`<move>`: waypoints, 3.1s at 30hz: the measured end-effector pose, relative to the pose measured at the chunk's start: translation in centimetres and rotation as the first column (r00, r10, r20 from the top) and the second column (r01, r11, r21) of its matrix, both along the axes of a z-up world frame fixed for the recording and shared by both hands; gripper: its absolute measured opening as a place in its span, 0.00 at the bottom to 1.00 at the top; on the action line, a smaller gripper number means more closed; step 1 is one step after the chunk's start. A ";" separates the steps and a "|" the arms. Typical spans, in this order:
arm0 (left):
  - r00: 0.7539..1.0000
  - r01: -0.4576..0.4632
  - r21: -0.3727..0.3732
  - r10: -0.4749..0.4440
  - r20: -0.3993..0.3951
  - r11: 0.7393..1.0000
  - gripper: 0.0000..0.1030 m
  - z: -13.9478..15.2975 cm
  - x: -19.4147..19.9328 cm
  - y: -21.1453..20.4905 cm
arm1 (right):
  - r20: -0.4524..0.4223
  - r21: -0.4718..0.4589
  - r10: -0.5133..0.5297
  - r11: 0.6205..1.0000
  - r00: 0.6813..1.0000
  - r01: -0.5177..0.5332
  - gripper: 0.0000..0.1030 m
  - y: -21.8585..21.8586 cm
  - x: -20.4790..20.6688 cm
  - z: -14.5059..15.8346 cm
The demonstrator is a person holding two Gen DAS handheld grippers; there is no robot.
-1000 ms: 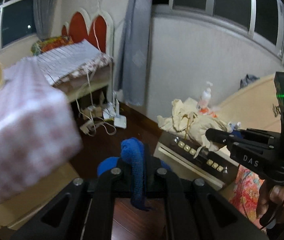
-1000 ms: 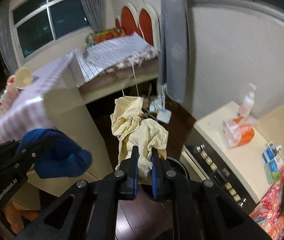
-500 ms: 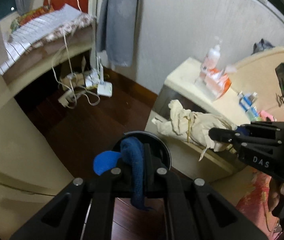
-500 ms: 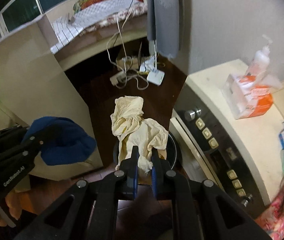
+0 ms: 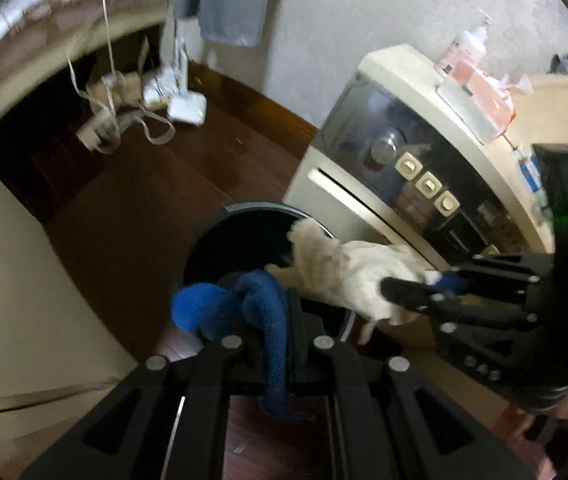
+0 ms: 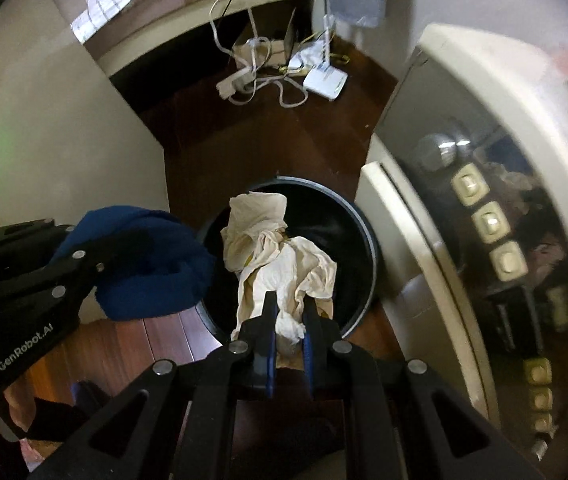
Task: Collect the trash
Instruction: 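Carry the blue towel and beige cloth over the black trash bin with both tools, then open both tools to drop the towel and cloth into the bin, then move both open tools back to the trash on the bed, then grasp the red plastic bag with the left tool while the right tool grasps the milk carton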
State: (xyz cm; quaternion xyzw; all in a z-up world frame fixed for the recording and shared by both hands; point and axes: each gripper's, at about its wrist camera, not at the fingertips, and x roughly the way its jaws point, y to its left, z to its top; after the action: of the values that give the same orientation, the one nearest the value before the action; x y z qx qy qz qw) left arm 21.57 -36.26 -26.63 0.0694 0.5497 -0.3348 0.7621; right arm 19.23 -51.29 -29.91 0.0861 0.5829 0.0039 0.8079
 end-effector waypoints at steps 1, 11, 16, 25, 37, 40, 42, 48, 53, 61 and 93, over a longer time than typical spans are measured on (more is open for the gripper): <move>1.000 -0.003 0.014 0.004 -0.026 1.000 0.12 -0.8 0.2 -0.2 | -0.007 0.004 0.016 1.000 1.000 -0.016 0.11 -0.1 0.4 -0.9; 0.992 -0.108 0.103 0.100 0.078 0.989 0.73 1.3 0.1 2.2 | -0.051 -0.077 -0.022 0.997 0.998 0.018 0.89 -1.5 0.4 -3.2; 0.977 -0.153 0.086 0.138 0.164 0.984 0.76 5.6 -1.6 4.3 | 0.072 -0.059 -0.068 0.996 0.995 0.072 1.00 -0.3 -0.8 2.9; 0.940 -0.216 0.063 0.190 0.284 0.974 0.76 12.9 -5.0 8.2 | 0.212 -0.029 -0.099 0.994 0.972 0.108 1.00 3.3 -4.0 13.3; 0.864 -0.330 -0.009 0.306 0.399 0.944 0.78 22.0 -10.3 16.4 | 0.353 -0.055 -0.020 0.998 0.935 0.043 1.00 11.4 -9.5 25.0; 0.831 -0.379 -0.033 0.356 0.427 0.925 0.84 23.9 -11.3 19.3 | 0.390 -0.088 0.023 0.996 0.920 0.012 1.00 14.4 -10.4 27.3; 0.810 -0.404 -0.052 0.383 0.443 0.913 0.84 24.8 -11.9 21.1 | 0.412 -0.102 0.055 0.995 0.909 -0.014 1.00 16.7 -10.9 28.9; 0.754 -0.472 -0.085 0.452 0.476 0.877 0.84 26.6 -13.3 25.5 | 0.467 -0.123 0.127 0.989 0.875 -0.078 1.00 22.6 -11.5 32.4; 0.695 -0.542 -0.102 0.514 0.503 0.834 0.94 28.0 -14.1 29.4 | 0.497 -0.148 0.187 0.980 0.847 -0.130 1.00 26.9 -12.1 34.6; 0.589 -0.619 -0.154 0.585 0.558 0.770 1.00 30.3 -15.5 36.0 | 0.573 -0.133 0.247 0.969 0.782 -0.209 1.00 32.6 -11.7 38.2; 0.459 -0.778 -0.174 0.734 0.500 0.604 0.97 31.5 -2.2 48.6 | 0.511 -0.164 0.334 0.942 0.792 -0.292 0.86 43.9 5.2 37.8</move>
State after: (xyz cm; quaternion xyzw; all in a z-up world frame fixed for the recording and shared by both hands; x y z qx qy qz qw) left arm 19.32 12.31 4.88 -0.0628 0.3052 0.0929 0.9456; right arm 24.45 -7.41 7.85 -0.0471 0.3418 0.1389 0.9283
